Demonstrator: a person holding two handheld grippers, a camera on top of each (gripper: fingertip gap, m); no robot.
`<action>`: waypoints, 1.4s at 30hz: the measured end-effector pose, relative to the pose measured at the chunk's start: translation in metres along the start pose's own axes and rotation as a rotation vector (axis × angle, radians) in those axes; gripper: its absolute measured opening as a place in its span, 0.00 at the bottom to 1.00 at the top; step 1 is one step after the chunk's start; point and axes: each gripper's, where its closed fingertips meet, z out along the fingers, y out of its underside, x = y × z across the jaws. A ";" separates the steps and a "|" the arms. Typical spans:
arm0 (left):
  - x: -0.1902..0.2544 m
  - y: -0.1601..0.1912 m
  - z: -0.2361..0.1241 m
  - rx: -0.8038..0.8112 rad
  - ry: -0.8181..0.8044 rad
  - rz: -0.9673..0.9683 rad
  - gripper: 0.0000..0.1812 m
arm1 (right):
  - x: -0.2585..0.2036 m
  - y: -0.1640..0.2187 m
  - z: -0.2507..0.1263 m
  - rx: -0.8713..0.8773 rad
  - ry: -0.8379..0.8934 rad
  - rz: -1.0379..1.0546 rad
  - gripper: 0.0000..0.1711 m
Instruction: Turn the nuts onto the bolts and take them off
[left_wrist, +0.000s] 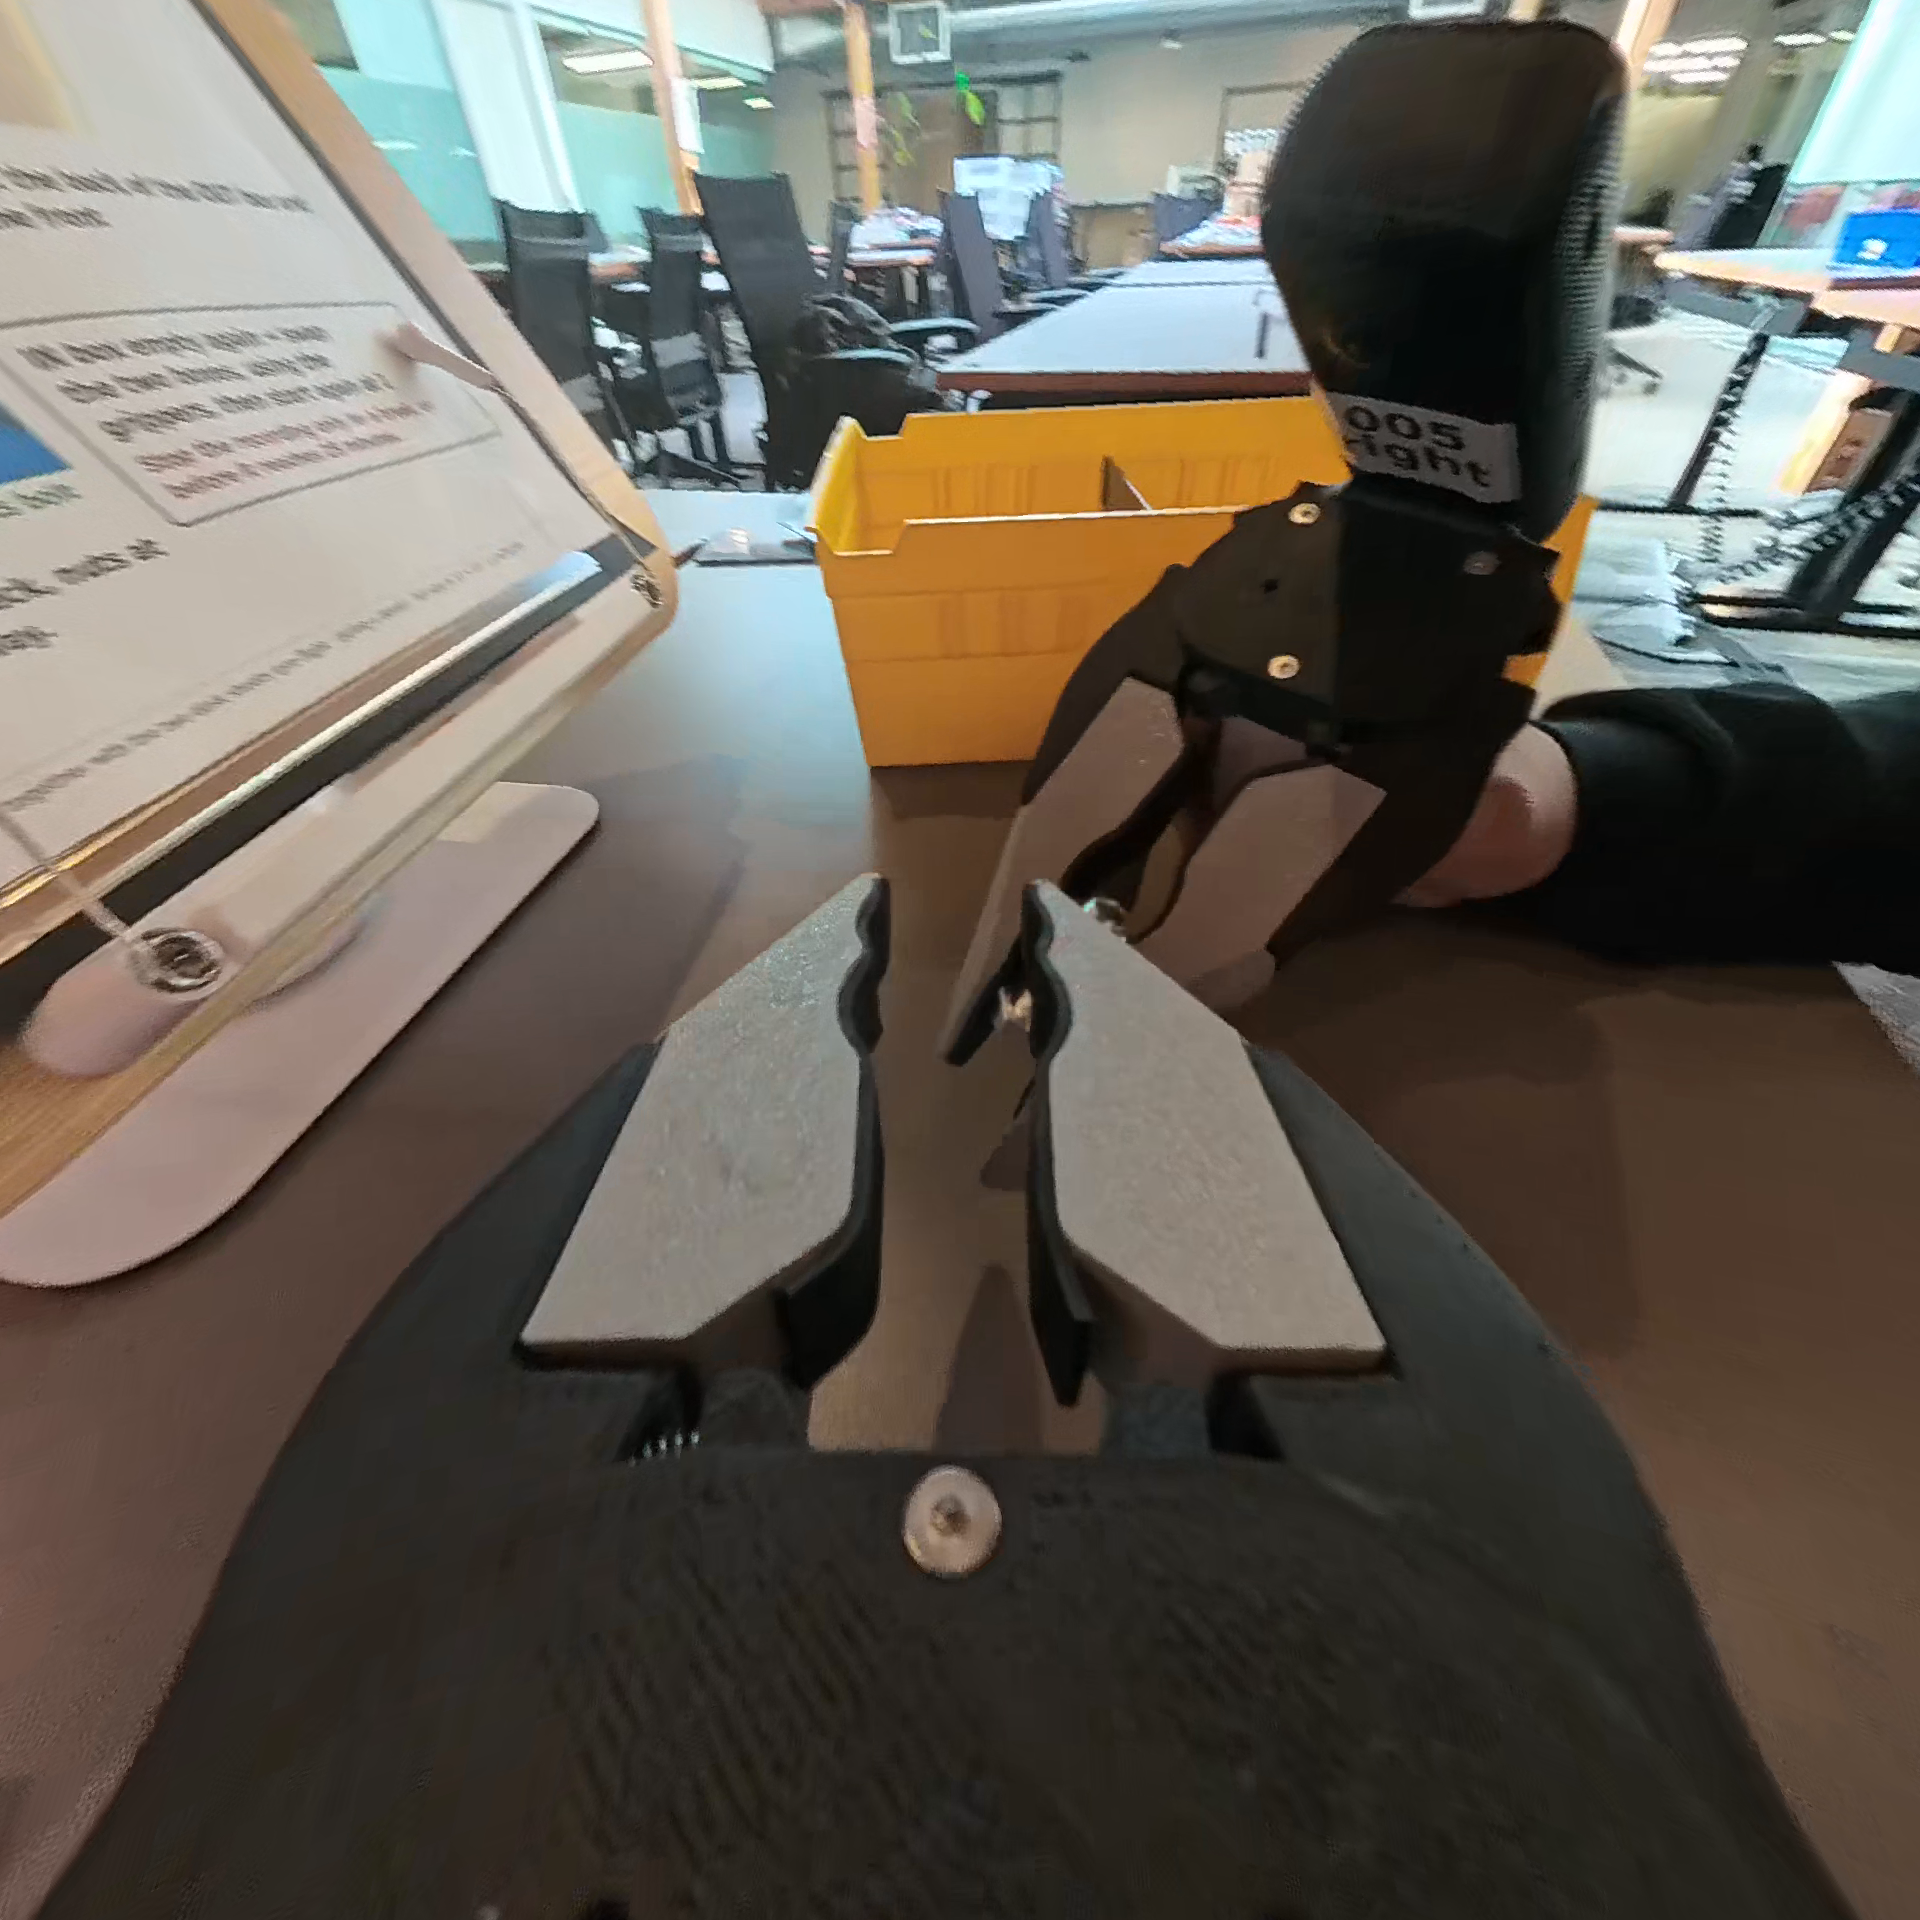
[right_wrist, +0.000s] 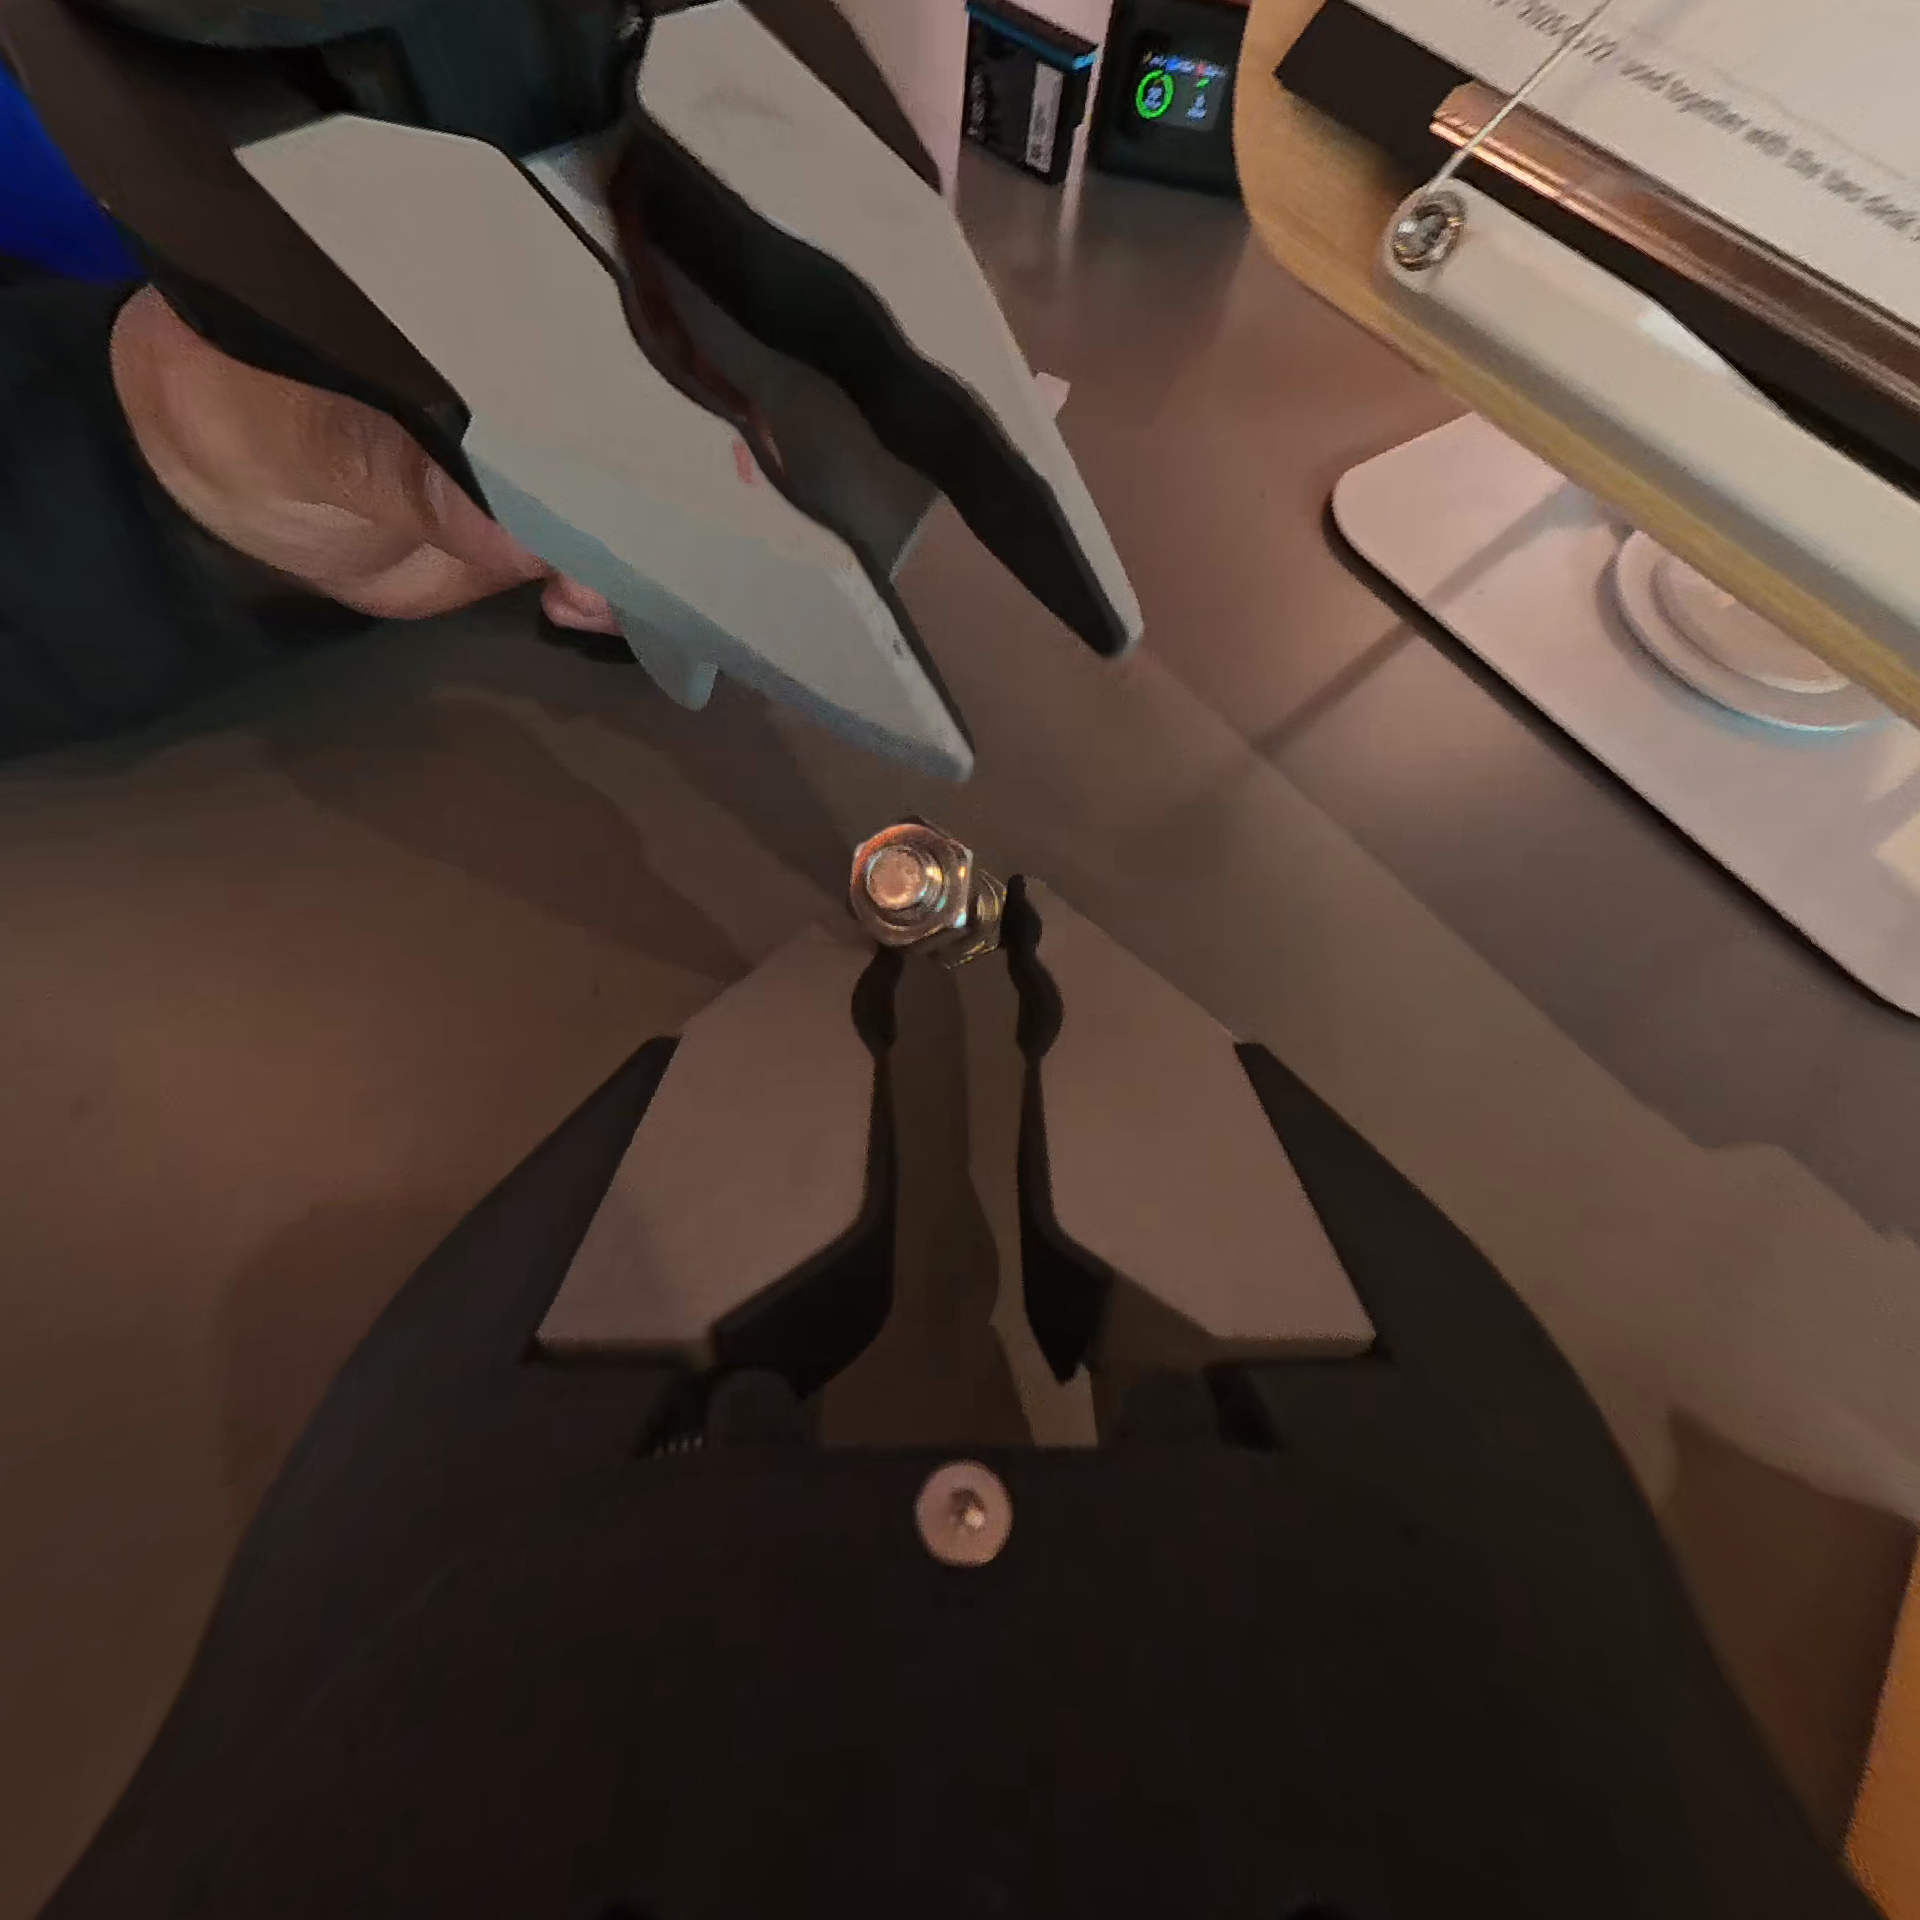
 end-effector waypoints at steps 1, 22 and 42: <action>-0.004 -0.002 -0.002 0.013 -0.035 -0.002 0.12 | 0.001 0.000 -0.002 0.007 0.005 0.013 0.09; 0.028 0.005 0.007 -0.045 0.074 0.050 0.05 | -0.003 0.000 -0.016 0.058 -0.065 0.136 0.09; 0.053 0.011 0.007 -0.092 0.227 0.041 0.09 | -0.025 0.002 -0.017 0.038 -0.137 0.001 0.09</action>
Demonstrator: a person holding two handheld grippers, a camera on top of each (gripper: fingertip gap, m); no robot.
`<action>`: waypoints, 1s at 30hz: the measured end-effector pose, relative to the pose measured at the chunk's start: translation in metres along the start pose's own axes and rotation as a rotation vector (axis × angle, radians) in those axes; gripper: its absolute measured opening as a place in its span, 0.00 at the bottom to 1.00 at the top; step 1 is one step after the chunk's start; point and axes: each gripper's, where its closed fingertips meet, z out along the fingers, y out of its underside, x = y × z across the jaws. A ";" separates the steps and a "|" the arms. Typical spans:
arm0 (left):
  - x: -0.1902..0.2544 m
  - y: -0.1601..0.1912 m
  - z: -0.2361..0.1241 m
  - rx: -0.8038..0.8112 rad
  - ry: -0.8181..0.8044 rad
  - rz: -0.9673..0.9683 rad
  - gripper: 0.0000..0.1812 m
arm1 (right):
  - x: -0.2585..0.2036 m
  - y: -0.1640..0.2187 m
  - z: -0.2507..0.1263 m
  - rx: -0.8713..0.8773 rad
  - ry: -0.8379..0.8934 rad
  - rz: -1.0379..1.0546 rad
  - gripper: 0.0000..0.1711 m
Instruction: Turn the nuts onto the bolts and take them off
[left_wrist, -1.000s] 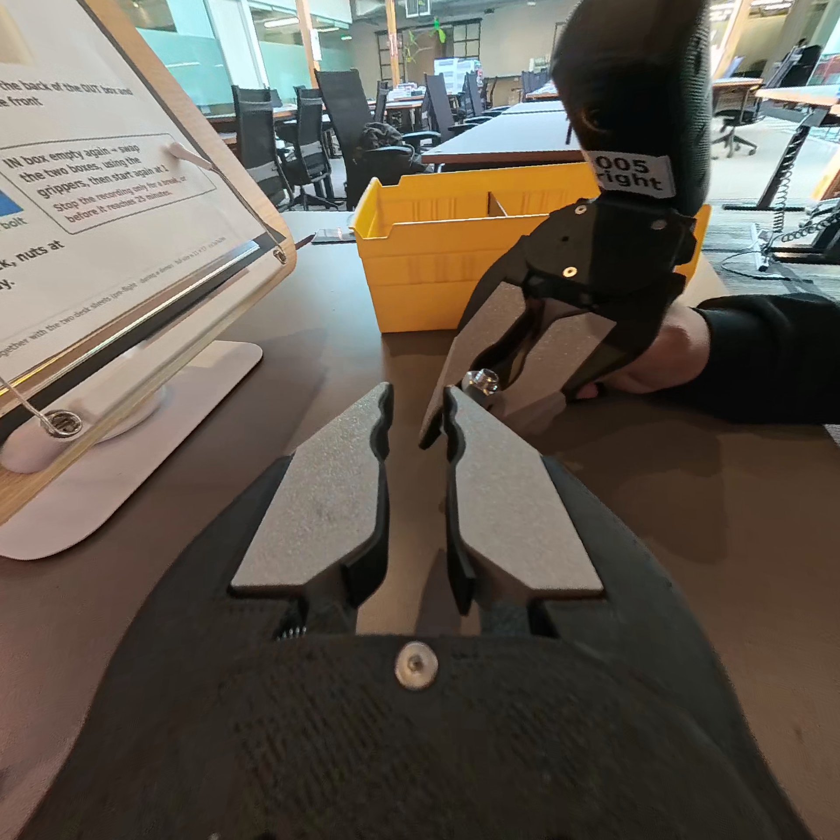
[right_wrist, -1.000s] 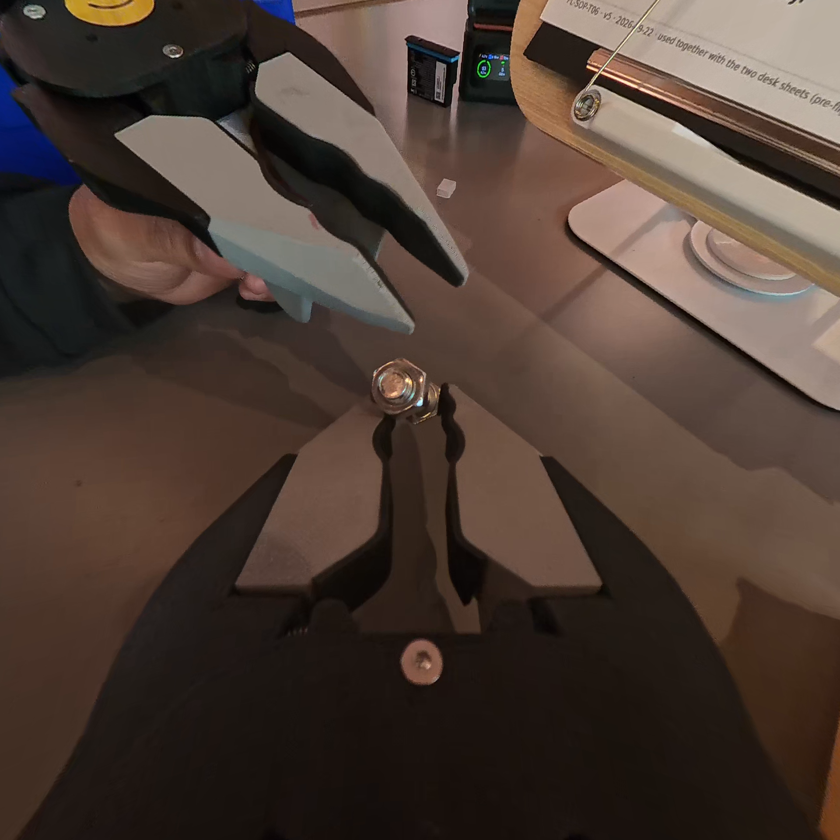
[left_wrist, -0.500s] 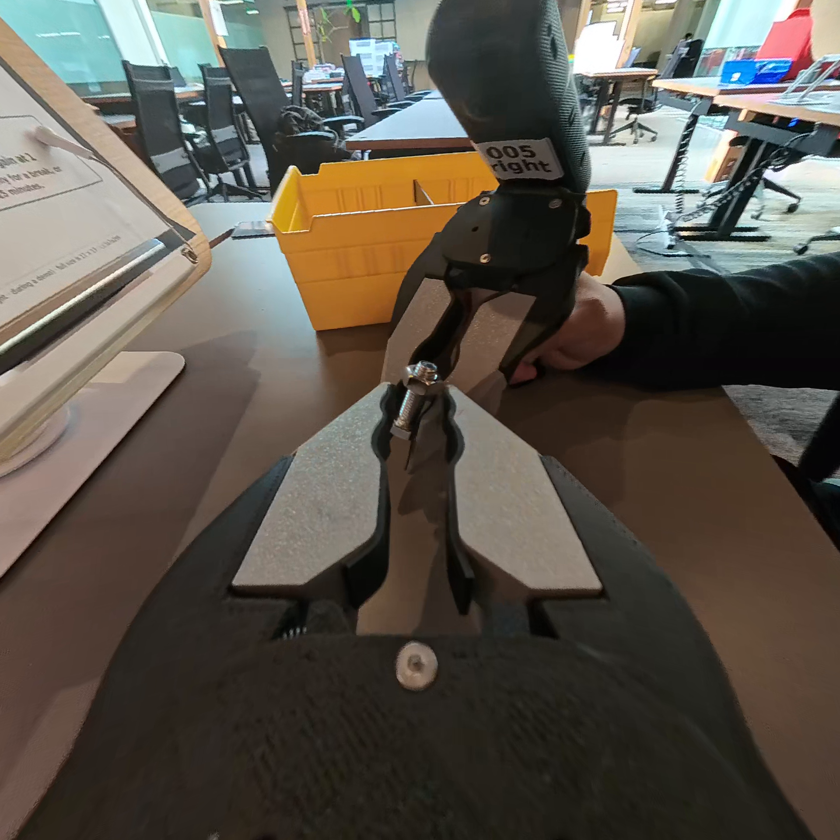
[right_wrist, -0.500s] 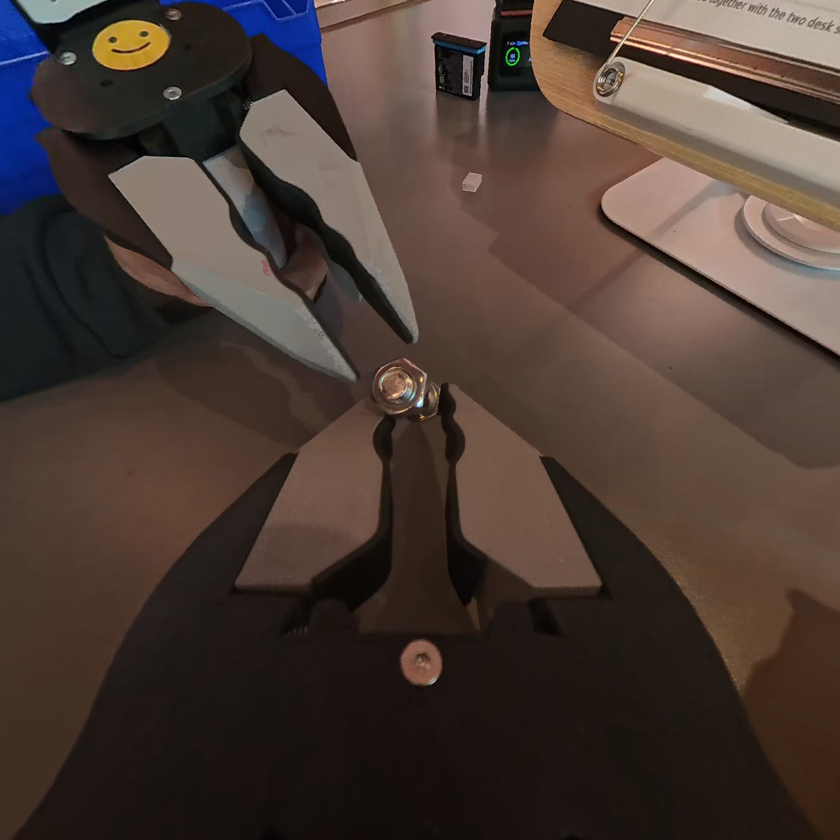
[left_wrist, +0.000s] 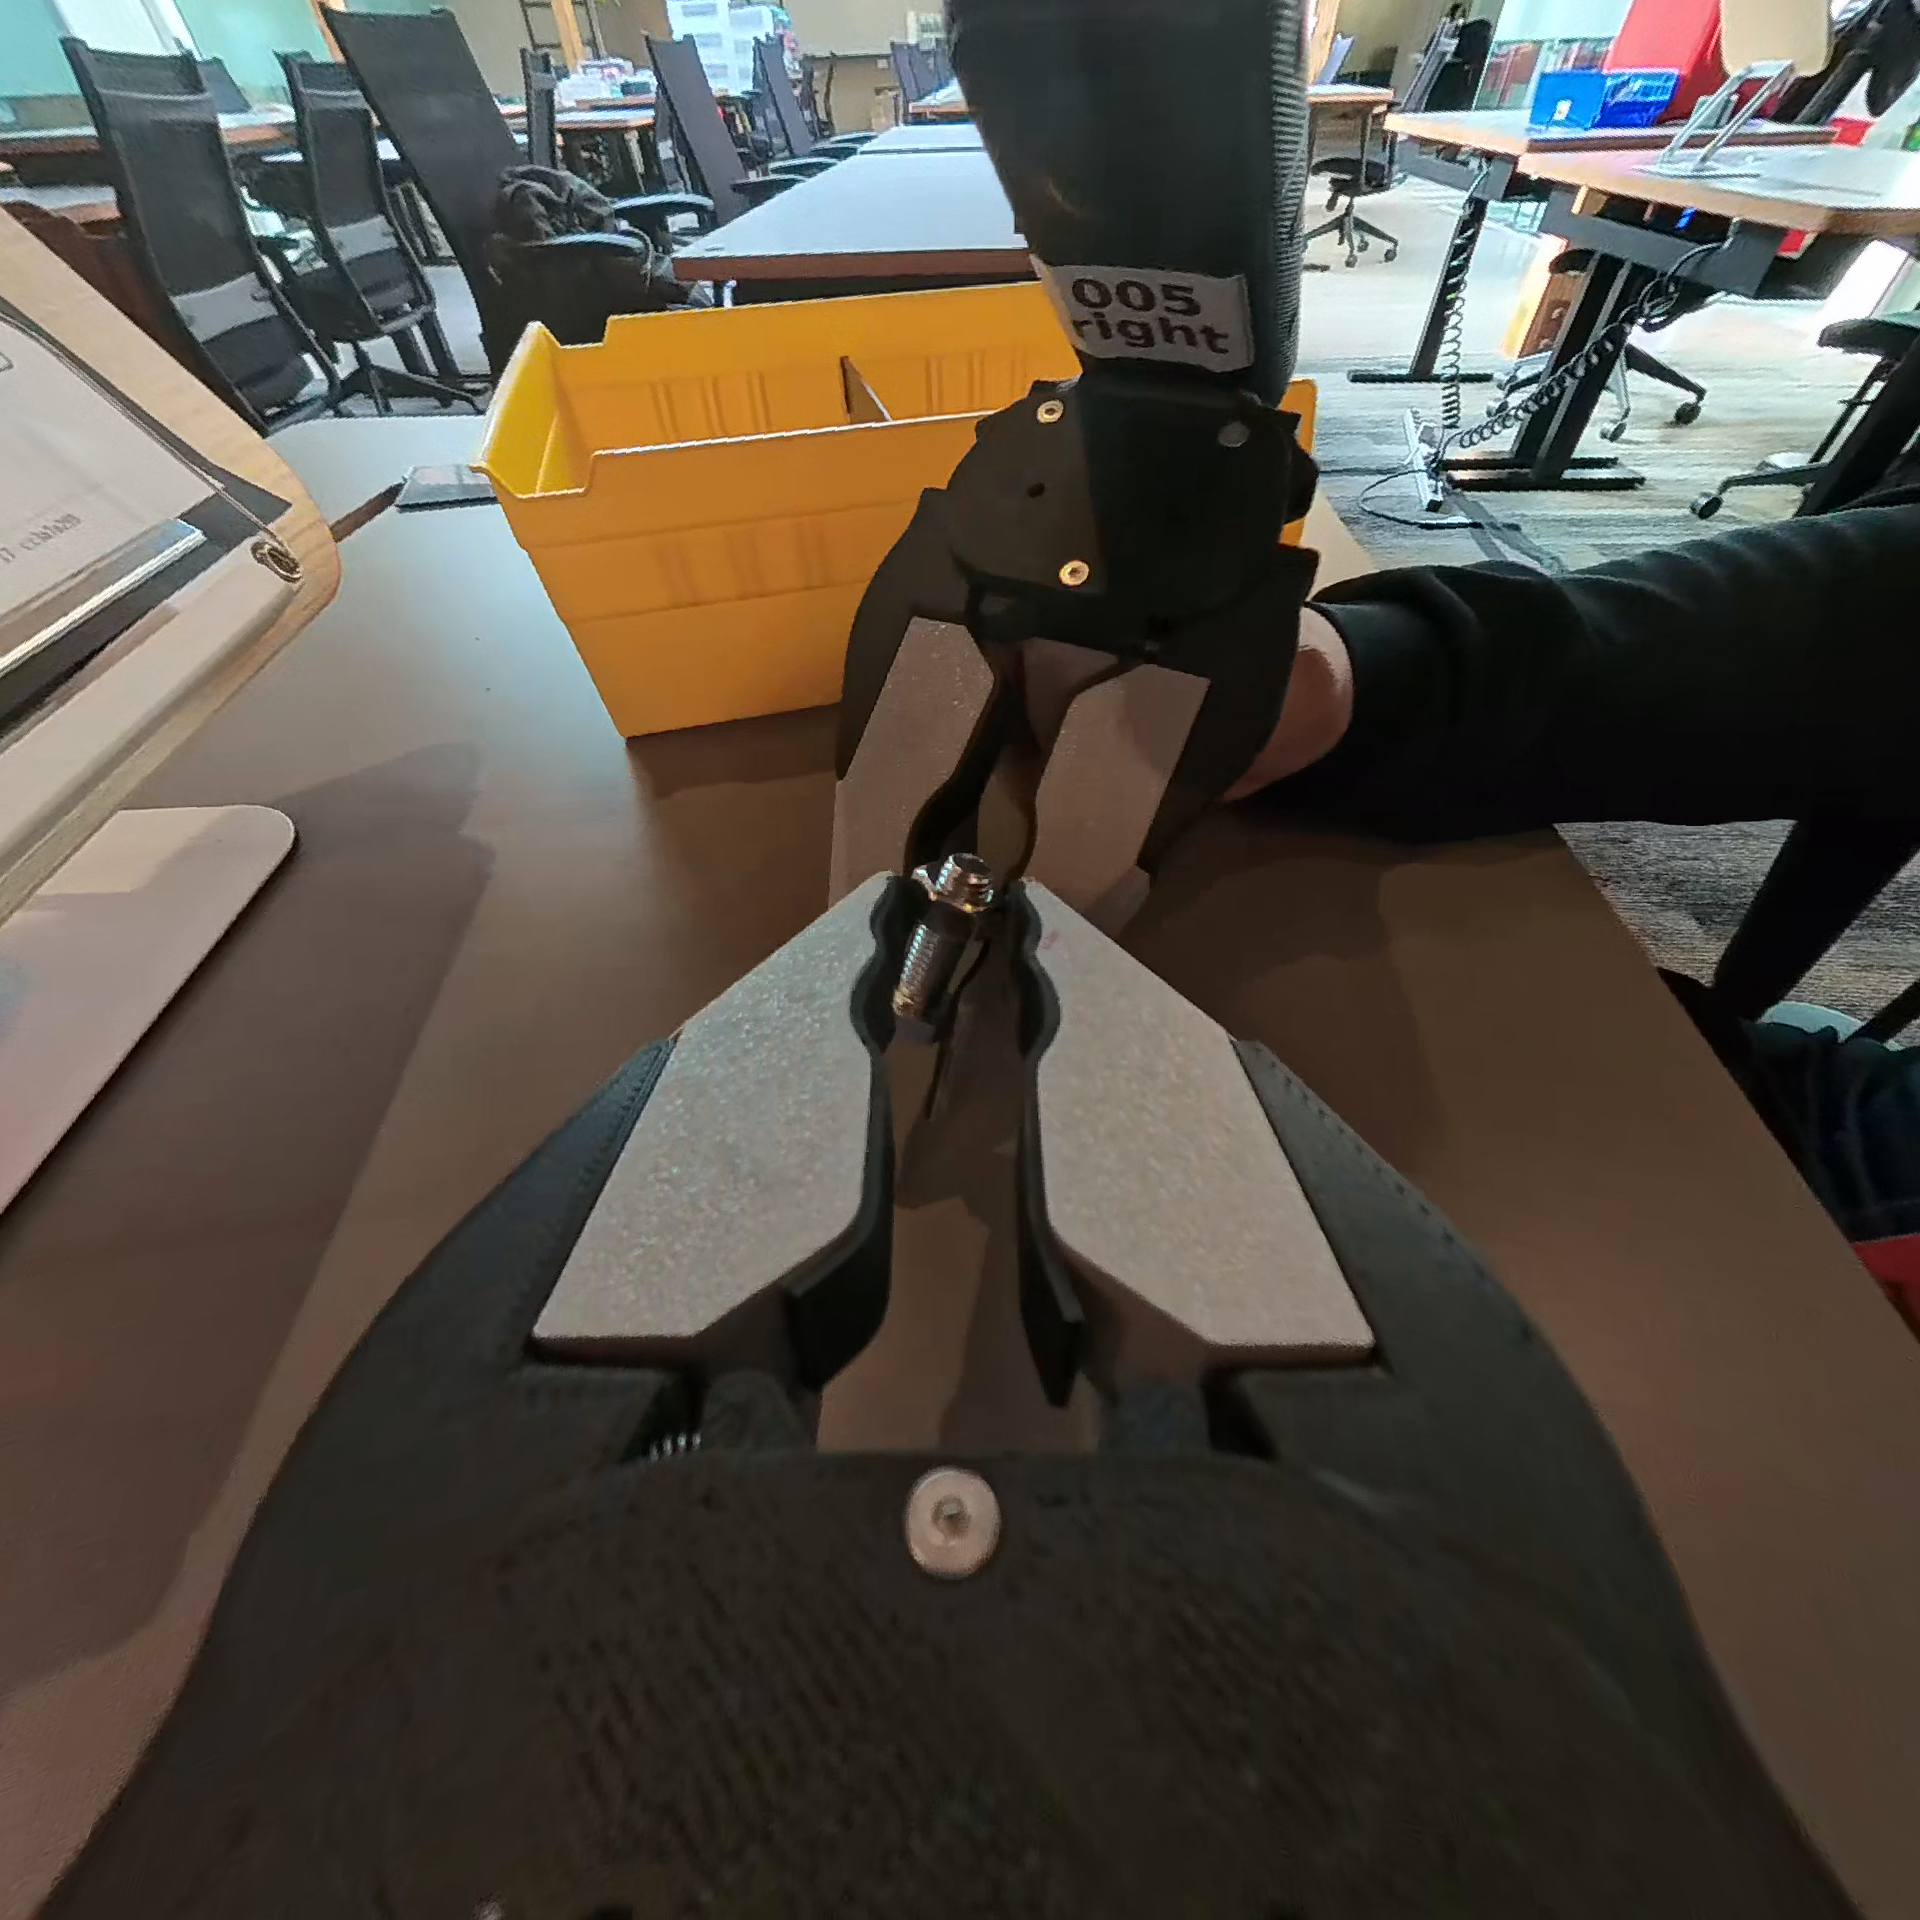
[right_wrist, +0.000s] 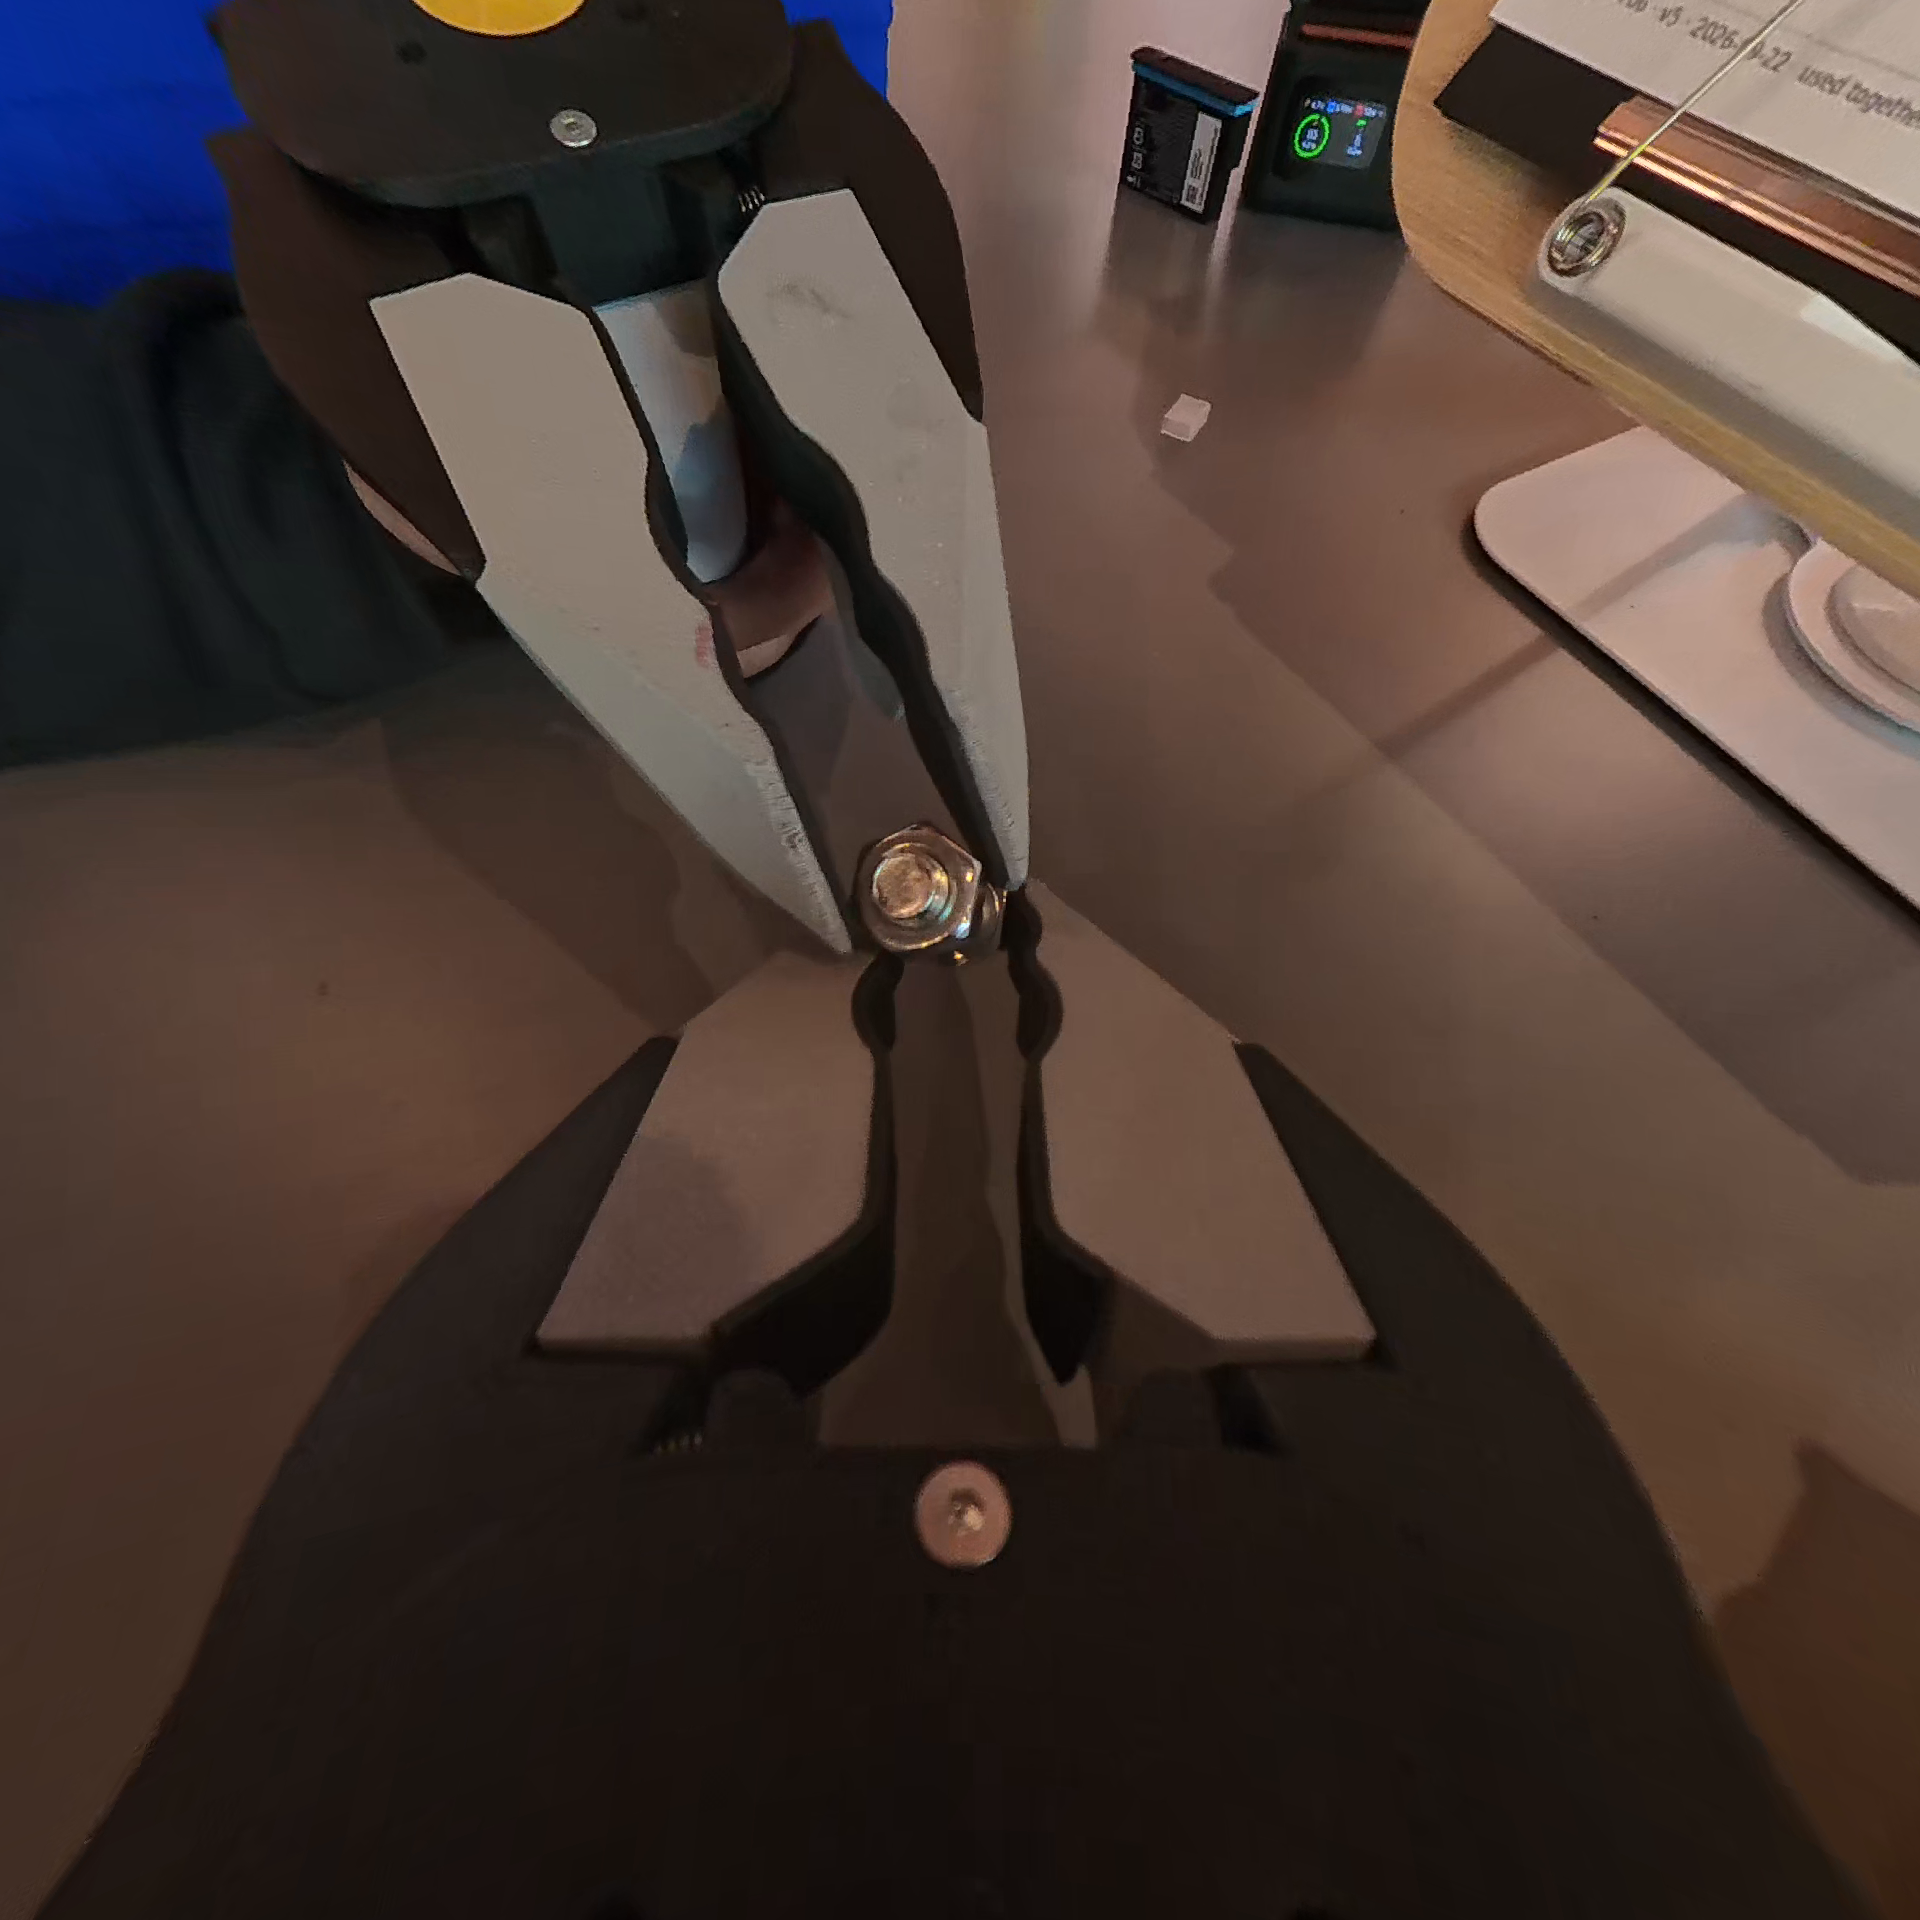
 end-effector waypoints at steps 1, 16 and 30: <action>-0.001 0.000 -0.001 -0.001 -0.006 -0.002 0.09 | 0.001 0.000 0.000 0.002 0.007 -0.004 0.10; -0.011 -0.010 -0.008 0.102 0.065 -0.276 0.09 | 0.003 -0.016 -0.008 0.095 0.031 -0.003 0.09; -0.013 -0.020 -0.010 0.186 0.076 -0.340 0.12 | 0.009 -0.021 -0.016 0.136 -0.033 0.158 0.09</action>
